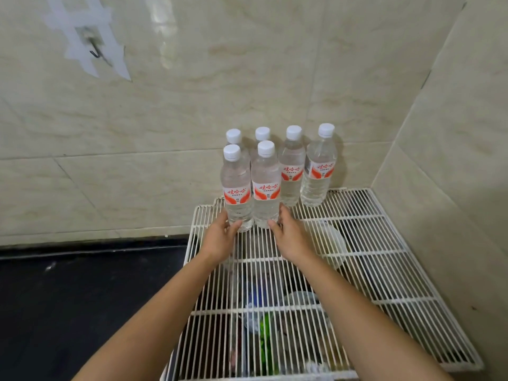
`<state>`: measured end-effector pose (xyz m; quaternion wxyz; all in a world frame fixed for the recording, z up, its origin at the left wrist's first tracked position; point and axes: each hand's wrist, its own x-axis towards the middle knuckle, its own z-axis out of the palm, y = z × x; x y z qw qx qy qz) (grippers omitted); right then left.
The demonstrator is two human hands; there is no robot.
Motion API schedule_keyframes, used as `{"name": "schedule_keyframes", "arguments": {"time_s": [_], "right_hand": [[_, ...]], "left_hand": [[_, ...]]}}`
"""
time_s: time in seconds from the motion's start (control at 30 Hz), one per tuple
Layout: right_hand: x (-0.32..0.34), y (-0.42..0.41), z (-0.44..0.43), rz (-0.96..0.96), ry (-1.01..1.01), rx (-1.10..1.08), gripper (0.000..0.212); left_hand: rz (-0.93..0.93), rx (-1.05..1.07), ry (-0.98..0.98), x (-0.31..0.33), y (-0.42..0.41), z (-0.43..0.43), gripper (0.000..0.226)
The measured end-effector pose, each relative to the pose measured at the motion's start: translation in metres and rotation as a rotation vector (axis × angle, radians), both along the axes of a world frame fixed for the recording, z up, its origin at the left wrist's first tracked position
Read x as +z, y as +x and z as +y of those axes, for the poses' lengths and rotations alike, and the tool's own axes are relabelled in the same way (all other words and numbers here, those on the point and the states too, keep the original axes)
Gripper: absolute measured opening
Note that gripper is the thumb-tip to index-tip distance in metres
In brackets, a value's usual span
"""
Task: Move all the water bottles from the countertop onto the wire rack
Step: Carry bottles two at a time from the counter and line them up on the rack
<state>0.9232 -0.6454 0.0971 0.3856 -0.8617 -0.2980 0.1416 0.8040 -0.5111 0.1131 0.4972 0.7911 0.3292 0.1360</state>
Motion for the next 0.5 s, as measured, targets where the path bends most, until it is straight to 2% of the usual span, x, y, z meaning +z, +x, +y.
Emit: {"name": "schedule_keyframes", "arguments": {"time_s": [0.2, 0.3, 0.37, 0.4, 0.5], "right_hand": [[-0.005, -0.003, 0.010, -0.095, -0.074, -0.067, 0.060], [-0.002, -0.002, 0.009, -0.032, -0.036, -0.043, 0.065], [0.005, -0.005, 0.004, -0.008, -0.011, -0.037, 0.072], [0.010, -0.007, 0.000, -0.072, -0.021, -0.050, 0.074], [0.021, -0.018, -0.016, -0.497, -0.006, -0.081, 0.066]], "left_hand": [[0.038, -0.028, -0.031, -0.008, 0.005, 0.011, 0.052], [0.004, -0.085, -0.027, -0.005, 0.002, 0.013, 0.057], [-0.021, -0.094, 0.065, -0.001, -0.002, 0.013, 0.063], [-0.011, -0.079, 0.152, 0.002, -0.006, 0.014, 0.065], [0.060, 0.016, 0.488, 0.012, -0.029, 0.010, 0.062]]}}
